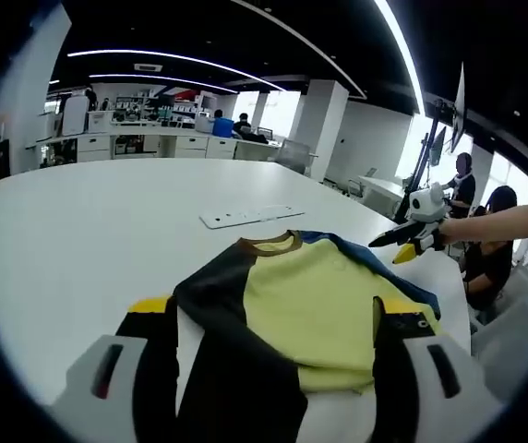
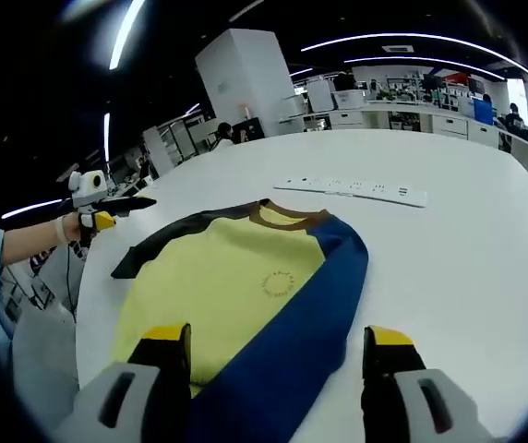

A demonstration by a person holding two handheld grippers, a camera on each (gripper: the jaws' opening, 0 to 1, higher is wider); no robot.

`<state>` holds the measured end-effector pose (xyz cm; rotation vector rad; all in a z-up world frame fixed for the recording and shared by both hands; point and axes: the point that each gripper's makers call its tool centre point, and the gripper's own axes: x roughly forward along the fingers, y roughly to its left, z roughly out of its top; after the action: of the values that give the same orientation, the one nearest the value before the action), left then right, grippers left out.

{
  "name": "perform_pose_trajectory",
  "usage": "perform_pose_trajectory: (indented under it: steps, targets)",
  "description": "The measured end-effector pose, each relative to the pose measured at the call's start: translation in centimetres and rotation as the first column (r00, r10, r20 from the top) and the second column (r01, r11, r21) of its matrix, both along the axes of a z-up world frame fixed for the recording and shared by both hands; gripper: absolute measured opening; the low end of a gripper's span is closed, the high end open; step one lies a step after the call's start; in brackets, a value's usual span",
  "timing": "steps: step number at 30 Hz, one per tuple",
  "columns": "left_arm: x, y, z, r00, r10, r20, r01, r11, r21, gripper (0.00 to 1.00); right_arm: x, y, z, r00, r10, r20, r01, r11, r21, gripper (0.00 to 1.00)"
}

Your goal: Fold the garment on the visible template until the final outline fits inside the template.

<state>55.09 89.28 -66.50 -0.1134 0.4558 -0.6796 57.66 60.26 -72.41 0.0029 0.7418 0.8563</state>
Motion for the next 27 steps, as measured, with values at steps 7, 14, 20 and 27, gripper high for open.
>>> perform_pose_trajectory:
  steps: [7,14,20,27]
  targets:
    - [-2.2,-0.3,0.4,1.0,-0.012,0.001,0.012,1.0,-0.002,0.83,-1.8,-0.5,1.2,1.0,-0.002,0.008,0.002,1.0,0.01,0.75]
    - [-4.4,-0.7,0.0,1.0,-0.029,-0.002,0.029,0.999,0.018,0.83,-3.8,-1.4,1.5,1.0,0.0,0.008,0.0,1.0,-0.008,0.74]
    - [-5.9,-0.6,-0.2,0.999,-0.03,-0.014,0.03,1.0,-0.003,0.82,-5.4,-2.0,2.1,1.0,-0.011,0.006,0.011,1.0,0.004,0.7]
    - [-7.3,-0.2,-0.1,0.999,-0.038,-0.017,0.038,0.999,-0.008,0.81,-8.0,-2.2,2.2,1.0,-0.003,0.01,0.003,1.0,0.019,0.68]
